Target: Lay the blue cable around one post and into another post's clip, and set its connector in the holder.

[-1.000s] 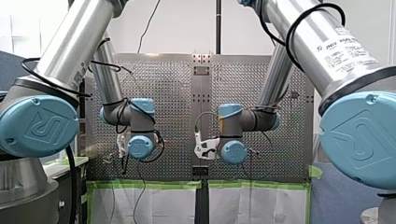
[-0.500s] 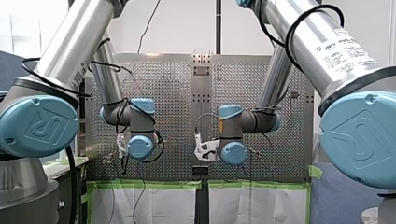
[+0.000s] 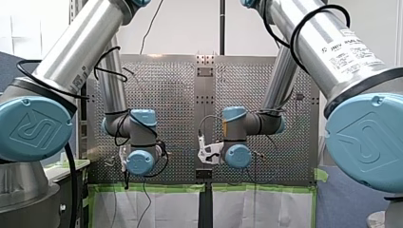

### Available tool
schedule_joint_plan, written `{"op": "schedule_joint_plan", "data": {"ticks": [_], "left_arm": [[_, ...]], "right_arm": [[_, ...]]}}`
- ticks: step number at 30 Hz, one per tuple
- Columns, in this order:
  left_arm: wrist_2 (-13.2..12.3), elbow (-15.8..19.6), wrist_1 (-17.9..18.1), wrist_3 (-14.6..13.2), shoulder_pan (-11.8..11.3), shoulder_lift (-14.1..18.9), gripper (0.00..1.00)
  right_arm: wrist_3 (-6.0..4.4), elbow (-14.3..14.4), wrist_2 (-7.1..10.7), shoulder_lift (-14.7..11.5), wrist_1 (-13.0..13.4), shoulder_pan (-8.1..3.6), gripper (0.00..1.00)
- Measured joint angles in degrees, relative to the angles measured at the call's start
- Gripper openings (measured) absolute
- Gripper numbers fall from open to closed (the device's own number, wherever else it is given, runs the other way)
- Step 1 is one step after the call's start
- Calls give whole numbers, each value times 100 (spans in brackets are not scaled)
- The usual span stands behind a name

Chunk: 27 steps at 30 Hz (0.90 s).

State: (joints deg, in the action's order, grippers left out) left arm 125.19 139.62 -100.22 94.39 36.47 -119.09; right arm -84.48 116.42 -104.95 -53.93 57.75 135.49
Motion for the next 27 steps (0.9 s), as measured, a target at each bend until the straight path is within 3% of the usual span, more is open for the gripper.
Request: {"op": "schedule_joint_plan", "data": {"ticks": [10,16,22,27], "left_arm": [[21,20,82,-19,-17,-25,2],[219,36,98,-214,-36,18,2],[287,36,-121,-267,-27,309,2],[312,37,-317,-141,-59,531,2]], "right_arm": [[2,13,-11,12,11,10,0],[3,-27,-233,179,206,124,0],[-215,-67,-521,0,110,151,0],[-463,-79,-612,-268,68,139,0]]}}
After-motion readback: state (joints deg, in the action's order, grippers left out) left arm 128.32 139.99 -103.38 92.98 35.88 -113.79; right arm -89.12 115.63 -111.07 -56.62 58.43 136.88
